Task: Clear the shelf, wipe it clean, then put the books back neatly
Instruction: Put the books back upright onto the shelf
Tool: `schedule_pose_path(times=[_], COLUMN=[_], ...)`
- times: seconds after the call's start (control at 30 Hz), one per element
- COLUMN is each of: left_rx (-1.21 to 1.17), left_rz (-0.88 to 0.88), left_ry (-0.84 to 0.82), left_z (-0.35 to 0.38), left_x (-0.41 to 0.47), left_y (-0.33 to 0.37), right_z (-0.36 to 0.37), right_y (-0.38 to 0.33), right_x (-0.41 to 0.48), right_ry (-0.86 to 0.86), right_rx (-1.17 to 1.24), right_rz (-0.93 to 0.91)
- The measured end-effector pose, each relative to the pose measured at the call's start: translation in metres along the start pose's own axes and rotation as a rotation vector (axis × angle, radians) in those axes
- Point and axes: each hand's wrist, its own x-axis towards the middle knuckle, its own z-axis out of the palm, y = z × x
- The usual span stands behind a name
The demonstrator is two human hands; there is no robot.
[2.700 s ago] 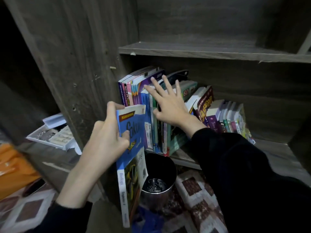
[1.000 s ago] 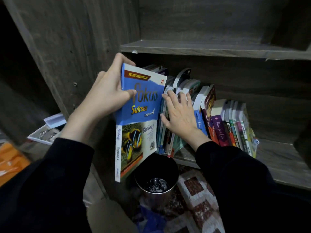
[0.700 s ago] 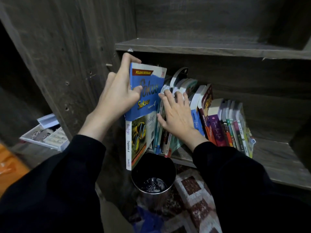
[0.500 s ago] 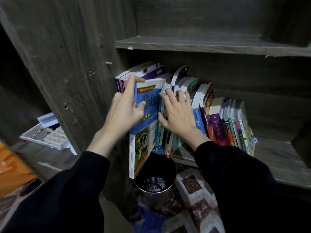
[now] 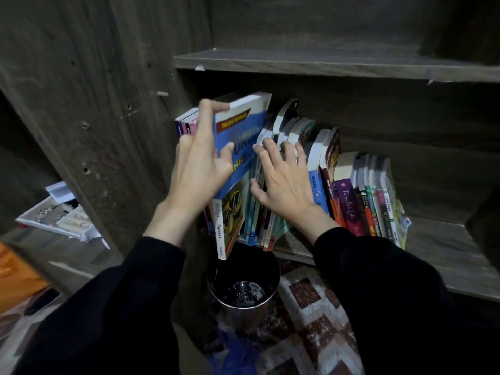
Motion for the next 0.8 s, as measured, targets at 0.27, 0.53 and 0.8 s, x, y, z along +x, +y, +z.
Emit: schedule_pose_path(times=[0.27,0.53,0.8], left_rx=[-0.001,0.051,-0.104], left_rz=[-0.097,-0.198,-0.543], left_ry=[-0.058,-0.032,-0.297], left_z=[0.058,0.070,0.112], left_x=[-0.032,-0.055,-0.144], left_y=[-0.038,-0.040,-0.032], right_z=[-0.004,-0.003,0.000], right_y=[-0.001,-0.006,-0.004], right_x=[-0.001,0.002,0.002], right_ry=[-0.002,-0.044,-0.024], right_rx=[-0.012,-0.028,-0.006], right_rz=[-0.015,-0.026,-0.028])
